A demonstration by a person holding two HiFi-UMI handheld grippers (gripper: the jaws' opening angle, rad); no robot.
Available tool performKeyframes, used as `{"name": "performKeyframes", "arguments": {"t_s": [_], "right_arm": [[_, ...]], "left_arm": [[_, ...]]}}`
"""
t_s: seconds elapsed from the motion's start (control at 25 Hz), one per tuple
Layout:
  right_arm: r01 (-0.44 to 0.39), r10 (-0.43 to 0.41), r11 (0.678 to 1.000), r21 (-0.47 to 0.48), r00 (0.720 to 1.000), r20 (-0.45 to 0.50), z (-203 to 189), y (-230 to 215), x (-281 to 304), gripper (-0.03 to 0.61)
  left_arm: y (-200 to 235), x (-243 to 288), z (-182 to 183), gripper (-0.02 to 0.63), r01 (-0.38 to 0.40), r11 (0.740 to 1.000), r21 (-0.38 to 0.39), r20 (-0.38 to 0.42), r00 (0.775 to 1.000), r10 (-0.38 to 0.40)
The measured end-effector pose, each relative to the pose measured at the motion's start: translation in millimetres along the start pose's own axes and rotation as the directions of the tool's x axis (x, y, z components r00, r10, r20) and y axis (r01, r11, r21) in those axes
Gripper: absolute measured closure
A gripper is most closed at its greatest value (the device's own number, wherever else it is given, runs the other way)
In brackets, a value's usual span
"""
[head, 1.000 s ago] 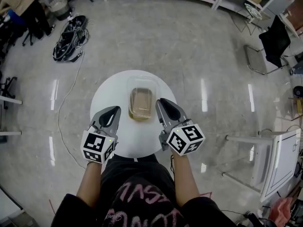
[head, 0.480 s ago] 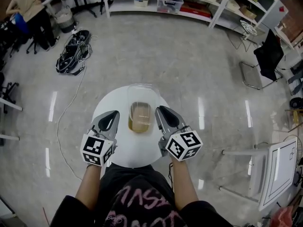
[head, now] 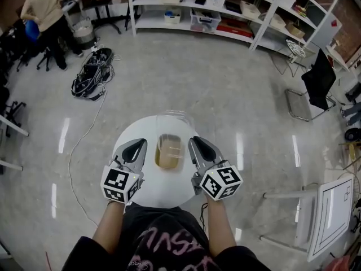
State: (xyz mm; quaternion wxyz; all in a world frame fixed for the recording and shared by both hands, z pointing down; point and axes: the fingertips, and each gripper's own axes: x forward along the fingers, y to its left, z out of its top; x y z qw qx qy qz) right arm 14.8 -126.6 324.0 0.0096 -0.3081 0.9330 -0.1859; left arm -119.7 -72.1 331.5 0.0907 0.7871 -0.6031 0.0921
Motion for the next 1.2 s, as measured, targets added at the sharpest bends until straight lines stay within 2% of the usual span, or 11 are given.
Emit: {"name": "performKeyframes", "arguments": {"t_s": [0.68,1.2], "right_arm": [[-0.024,0.025,0.999,-0.041,0.999,0.026,12.4,15.9,0.5,0.523],[-0.025,0.027,0.998,-0.056,0.999,0.032,17.2,17.8,-1.7,0.523]], "left_arm": [[5.9,-10.9,24.5,0.616,-0.03,0.999,0.022,0.071,0.997,0.028],[7.5,-13.9,23.5,0.615,-0.038,0.999,0.016,0.074,0.997,0.037]]}}
